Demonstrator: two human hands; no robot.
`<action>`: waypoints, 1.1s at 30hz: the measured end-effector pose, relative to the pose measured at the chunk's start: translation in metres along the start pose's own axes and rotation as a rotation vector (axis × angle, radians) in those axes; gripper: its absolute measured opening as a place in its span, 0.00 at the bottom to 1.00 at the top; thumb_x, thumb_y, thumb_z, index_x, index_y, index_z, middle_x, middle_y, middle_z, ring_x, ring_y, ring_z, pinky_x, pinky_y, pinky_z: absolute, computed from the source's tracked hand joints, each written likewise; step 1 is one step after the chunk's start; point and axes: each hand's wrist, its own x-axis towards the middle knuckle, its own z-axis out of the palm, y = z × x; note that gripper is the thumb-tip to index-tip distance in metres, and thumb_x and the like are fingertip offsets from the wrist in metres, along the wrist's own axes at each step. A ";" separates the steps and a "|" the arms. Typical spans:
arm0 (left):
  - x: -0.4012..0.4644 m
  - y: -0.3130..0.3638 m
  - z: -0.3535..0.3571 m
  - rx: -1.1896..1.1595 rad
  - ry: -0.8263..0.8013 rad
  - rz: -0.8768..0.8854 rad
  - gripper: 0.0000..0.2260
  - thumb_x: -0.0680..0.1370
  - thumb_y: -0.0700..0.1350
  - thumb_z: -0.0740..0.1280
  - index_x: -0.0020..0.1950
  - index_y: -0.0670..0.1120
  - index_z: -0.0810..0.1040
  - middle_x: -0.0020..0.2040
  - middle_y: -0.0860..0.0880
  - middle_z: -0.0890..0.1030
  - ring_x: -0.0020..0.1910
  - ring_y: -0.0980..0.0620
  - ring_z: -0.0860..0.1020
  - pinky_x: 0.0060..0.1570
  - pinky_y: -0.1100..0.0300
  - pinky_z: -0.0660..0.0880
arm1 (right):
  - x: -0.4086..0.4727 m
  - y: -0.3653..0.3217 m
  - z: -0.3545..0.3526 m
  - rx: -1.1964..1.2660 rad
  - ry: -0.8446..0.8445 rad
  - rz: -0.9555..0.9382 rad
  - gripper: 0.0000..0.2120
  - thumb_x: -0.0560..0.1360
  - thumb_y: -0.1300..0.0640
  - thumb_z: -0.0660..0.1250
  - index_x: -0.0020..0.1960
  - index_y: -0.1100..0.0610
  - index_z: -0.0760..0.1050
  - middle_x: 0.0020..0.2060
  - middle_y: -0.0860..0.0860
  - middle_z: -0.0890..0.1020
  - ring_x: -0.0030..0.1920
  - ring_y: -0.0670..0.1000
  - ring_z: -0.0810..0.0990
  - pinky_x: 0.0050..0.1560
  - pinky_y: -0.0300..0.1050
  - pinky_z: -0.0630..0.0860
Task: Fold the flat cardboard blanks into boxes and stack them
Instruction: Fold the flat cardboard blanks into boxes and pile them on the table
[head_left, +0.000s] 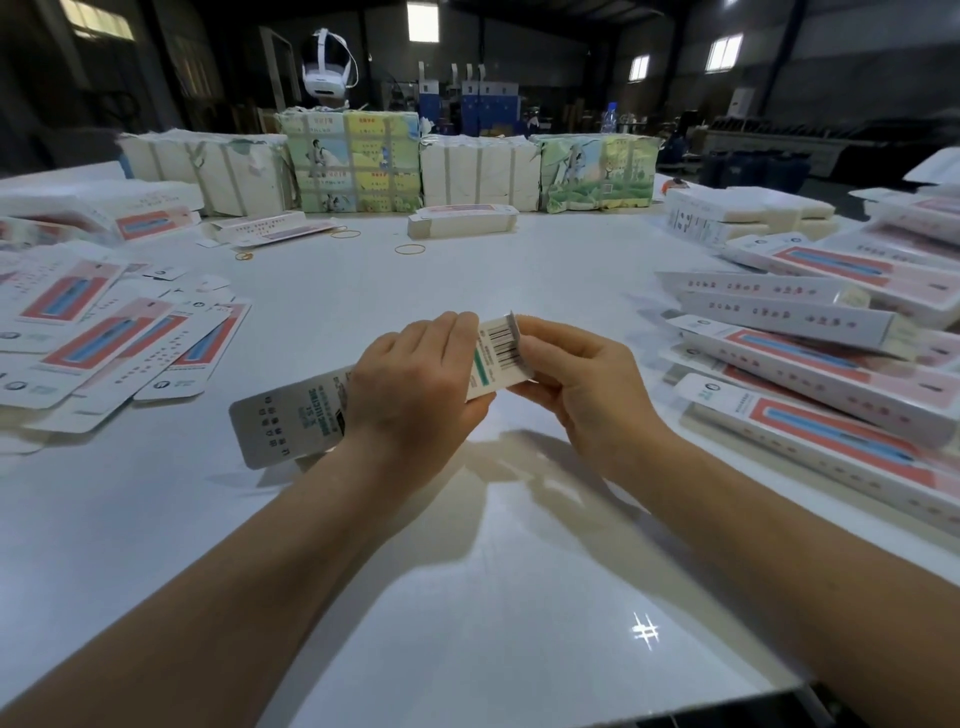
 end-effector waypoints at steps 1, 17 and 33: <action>0.000 0.000 0.000 -0.005 0.003 0.003 0.24 0.64 0.46 0.77 0.55 0.35 0.79 0.47 0.40 0.82 0.39 0.41 0.81 0.36 0.55 0.76 | 0.001 0.000 -0.001 0.017 0.015 0.006 0.10 0.76 0.65 0.66 0.56 0.62 0.79 0.46 0.59 0.84 0.48 0.55 0.84 0.52 0.48 0.81; 0.000 0.003 -0.001 0.039 0.027 0.091 0.24 0.65 0.45 0.78 0.55 0.34 0.79 0.49 0.38 0.82 0.43 0.40 0.81 0.39 0.53 0.79 | -0.004 -0.002 -0.001 -0.054 0.023 -0.072 0.20 0.76 0.71 0.61 0.40 0.50 0.84 0.40 0.52 0.86 0.44 0.51 0.85 0.44 0.39 0.81; 0.005 0.005 -0.002 0.096 0.014 0.020 0.23 0.67 0.49 0.76 0.55 0.36 0.80 0.48 0.41 0.83 0.39 0.43 0.82 0.30 0.59 0.75 | -0.017 0.005 0.010 -0.571 -0.072 -0.254 0.17 0.78 0.64 0.56 0.65 0.56 0.71 0.50 0.50 0.80 0.40 0.40 0.74 0.35 0.27 0.68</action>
